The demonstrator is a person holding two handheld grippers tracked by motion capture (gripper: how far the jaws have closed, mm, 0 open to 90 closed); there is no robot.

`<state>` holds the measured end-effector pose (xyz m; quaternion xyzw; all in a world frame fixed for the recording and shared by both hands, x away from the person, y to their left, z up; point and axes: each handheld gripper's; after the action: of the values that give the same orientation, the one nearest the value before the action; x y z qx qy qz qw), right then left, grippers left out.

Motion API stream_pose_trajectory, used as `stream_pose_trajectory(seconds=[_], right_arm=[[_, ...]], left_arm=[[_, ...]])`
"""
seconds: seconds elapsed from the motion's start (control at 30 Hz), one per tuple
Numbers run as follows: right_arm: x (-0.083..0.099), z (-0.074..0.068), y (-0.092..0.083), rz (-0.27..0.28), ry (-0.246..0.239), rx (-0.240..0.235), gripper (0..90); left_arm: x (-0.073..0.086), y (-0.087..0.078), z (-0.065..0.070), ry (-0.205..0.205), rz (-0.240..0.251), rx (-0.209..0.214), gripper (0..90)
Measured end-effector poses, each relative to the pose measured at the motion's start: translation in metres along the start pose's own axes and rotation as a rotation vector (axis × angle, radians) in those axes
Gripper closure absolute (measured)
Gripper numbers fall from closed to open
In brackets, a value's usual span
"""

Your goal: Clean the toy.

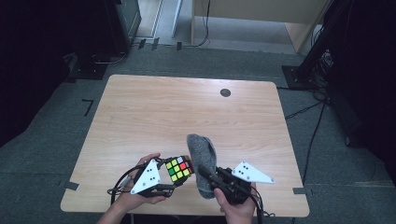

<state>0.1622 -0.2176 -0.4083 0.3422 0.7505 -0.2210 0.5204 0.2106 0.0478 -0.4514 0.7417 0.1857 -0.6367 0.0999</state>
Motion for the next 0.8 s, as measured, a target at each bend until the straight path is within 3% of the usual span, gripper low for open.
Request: stream_pose_trajectory(seconds=[0.07,0.17,0.27,0.33,0.47,0.5,0.6,0.67,0.73,0.8], right_arm=[[-0.004,-0.021,0.002,0.016,-0.059,-0.085,70.7],[0.001,-0.035,0.009,-0.035,-0.072,-0.121,70.5],[0.014,-0.033,0.018,-0.105,-0.016,-0.115,70.7],[0.018,-0.028,0.020,-0.107,0.013,-0.107,71.0],[0.008,-0.017,0.010,-0.032,0.016,0.003,70.6],[0.007,-0.016,0.007,-0.025,0.018,0.010,70.6],[0.012,-0.024,0.013,-0.057,0.007,-0.053,69.9],[0.020,-0.034,0.021,-0.105,-0.029,-0.072,69.2],[0.022,-0.035,0.023,-0.108,-0.050,-0.054,69.0],[0.016,-0.027,0.017,-0.064,-0.020,-0.008,69.7]], left_arm=[[0.001,0.005,0.005,0.024,-0.026,0.001,33.8],[0.000,0.011,0.015,0.058,-0.056,0.003,33.8],[-0.001,0.015,0.021,0.096,-0.085,-0.006,33.9],[0.000,0.016,0.021,0.114,-0.105,-0.017,33.9],[0.000,0.016,0.019,0.107,-0.105,-0.021,33.9],[0.000,0.016,0.019,0.104,-0.104,-0.022,33.9],[-0.001,0.017,0.021,0.103,-0.109,-0.019,33.9],[0.000,0.019,0.023,0.104,-0.117,-0.020,33.9],[0.000,0.019,0.022,0.093,-0.124,-0.016,33.9],[-0.002,0.018,0.023,0.092,-0.114,-0.015,33.9]])
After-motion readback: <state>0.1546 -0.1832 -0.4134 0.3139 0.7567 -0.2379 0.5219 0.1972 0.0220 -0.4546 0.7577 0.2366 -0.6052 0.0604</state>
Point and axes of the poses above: each handheld gripper's, and its own axes: y roughly forward along the jaws, x roughly out of its underside, z roughly to its right, and after that the axes turned 15 degrees about z, right-handed
